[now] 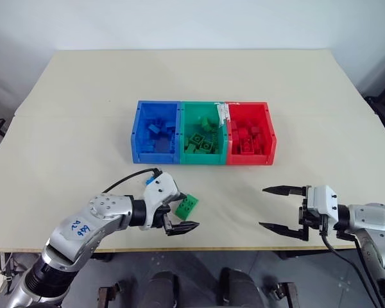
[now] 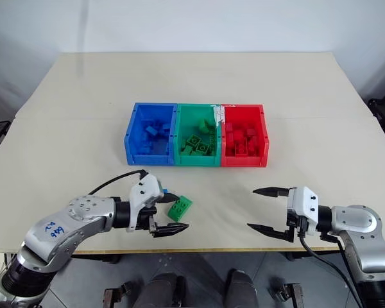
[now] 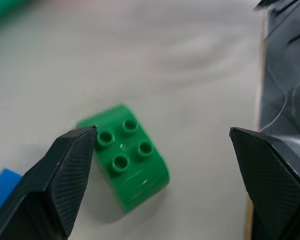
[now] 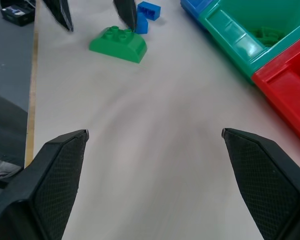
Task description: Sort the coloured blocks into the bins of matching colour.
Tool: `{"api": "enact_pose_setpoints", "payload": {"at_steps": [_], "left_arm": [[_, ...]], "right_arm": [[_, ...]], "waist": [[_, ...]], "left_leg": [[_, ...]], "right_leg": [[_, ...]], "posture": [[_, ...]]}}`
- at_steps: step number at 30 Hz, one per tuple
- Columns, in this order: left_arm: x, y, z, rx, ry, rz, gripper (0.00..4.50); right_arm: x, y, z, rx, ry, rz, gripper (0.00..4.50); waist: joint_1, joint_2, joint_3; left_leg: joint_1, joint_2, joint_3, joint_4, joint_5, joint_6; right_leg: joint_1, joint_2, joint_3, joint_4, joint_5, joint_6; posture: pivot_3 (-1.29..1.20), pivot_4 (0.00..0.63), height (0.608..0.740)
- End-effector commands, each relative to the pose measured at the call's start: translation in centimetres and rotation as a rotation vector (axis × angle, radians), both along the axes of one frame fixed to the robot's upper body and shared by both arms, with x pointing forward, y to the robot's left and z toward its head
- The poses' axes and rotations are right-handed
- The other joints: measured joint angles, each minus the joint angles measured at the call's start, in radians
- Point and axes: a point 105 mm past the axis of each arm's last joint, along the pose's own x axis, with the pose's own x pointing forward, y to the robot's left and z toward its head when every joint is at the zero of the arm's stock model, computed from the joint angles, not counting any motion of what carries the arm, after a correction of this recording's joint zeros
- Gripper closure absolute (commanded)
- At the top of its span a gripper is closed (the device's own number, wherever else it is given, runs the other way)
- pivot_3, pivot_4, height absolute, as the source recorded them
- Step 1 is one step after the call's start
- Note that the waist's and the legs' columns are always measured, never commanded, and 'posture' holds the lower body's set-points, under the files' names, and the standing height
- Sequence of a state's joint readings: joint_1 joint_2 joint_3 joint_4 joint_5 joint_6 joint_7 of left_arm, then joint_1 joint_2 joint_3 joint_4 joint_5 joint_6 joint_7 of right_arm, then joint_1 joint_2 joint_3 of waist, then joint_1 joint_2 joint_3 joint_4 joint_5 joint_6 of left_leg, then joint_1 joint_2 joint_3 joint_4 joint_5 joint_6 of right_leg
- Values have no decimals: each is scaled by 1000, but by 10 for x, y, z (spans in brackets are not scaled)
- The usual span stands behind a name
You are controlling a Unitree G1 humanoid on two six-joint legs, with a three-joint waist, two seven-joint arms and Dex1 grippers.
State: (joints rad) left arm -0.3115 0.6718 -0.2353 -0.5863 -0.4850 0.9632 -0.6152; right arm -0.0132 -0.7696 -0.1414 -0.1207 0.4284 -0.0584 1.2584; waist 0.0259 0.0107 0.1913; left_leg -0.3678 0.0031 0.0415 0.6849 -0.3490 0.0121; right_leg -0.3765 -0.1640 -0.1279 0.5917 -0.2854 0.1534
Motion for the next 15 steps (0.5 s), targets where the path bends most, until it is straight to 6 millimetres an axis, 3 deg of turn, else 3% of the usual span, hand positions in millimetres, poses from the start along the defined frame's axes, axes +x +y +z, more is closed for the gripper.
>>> {"api": "enact_pose_setpoints", "payload": {"at_steps": [1,9,12,15], "left_arm": [[5,3,-11,106,-14,46,0],[8,-2,-24,117,44,72,0],[13,-2,-22,107,28,92,619],[13,0,-23,111,29,95,1545]], "right_arm": [[-3,2,13,13,-47,-4,32],[-5,4,15,18,-51,-16,32],[-4,5,15,22,-54,-20,0],[-2,5,14,22,-56,-18,0]], "waist": [[1,0,0],[1,0,0],[2,0,0],[1,0,0]], "left_leg": [[0,0,0,0,0,0],[0,0,0,0,0,0],[1,0,-1,0,1,0],[1,0,-1,0,1,0]], "right_leg": [[0,0,0,0,0,0],[1,0,0,0,0,0],[1,0,0,0,0,0],[1,0,0,0,0,0]], "posture": [[0,150,740],[0,150,740],[0,150,740],[0,150,740]]}}
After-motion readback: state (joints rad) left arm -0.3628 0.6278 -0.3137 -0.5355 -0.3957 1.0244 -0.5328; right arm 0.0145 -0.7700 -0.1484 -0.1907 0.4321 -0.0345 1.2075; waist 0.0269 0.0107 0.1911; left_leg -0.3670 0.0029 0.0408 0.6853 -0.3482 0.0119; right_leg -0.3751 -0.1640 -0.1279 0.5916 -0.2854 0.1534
